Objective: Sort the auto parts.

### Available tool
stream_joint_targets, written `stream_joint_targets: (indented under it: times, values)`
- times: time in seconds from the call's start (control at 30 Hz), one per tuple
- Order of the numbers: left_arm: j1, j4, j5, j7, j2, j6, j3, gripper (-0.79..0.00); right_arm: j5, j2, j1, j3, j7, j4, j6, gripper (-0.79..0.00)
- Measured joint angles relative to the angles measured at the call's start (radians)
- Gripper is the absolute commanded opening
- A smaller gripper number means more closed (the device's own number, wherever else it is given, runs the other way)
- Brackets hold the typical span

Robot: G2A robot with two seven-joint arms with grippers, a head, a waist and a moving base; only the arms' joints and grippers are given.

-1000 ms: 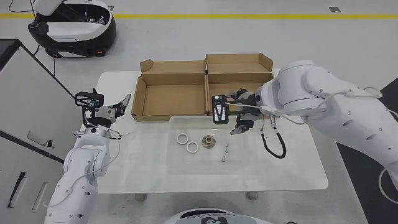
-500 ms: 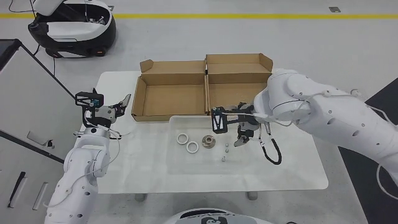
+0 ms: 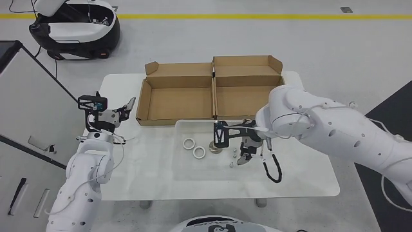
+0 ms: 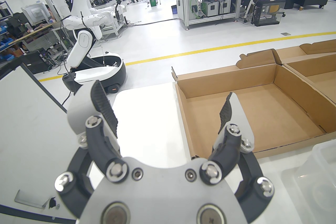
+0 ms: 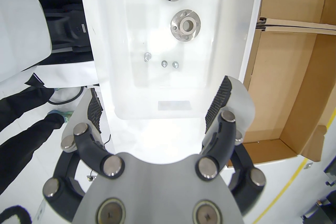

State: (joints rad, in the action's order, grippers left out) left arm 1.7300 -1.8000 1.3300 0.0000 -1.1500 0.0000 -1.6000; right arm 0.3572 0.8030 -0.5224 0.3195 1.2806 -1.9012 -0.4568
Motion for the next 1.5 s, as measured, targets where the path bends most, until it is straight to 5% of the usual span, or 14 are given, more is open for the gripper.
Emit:
stream_joint_targets:
  times: [0.53, 0.8, 1.5]
  values:
    - [0.000, 0.000, 0.000, 0.000, 0.000, 0.000, 0.000, 0.000, 0.030, 0.012, -0.064, 0.006, -0.014, 0.022, 0.034, -0.083]
    - [0.000, 0.000, 0.000, 0.000, 0.000, 0.000, 0.000, 0.000, 0.047, 0.018, -0.090, 0.015, -0.023, 0.031, 0.055, -0.422]
    - [0.000, 0.000, 0.000, 0.000, 0.000, 0.000, 0.000, 0.000, 0.115, 0.032, -0.172, 0.017, -0.035, 0.062, 0.067, -0.403]
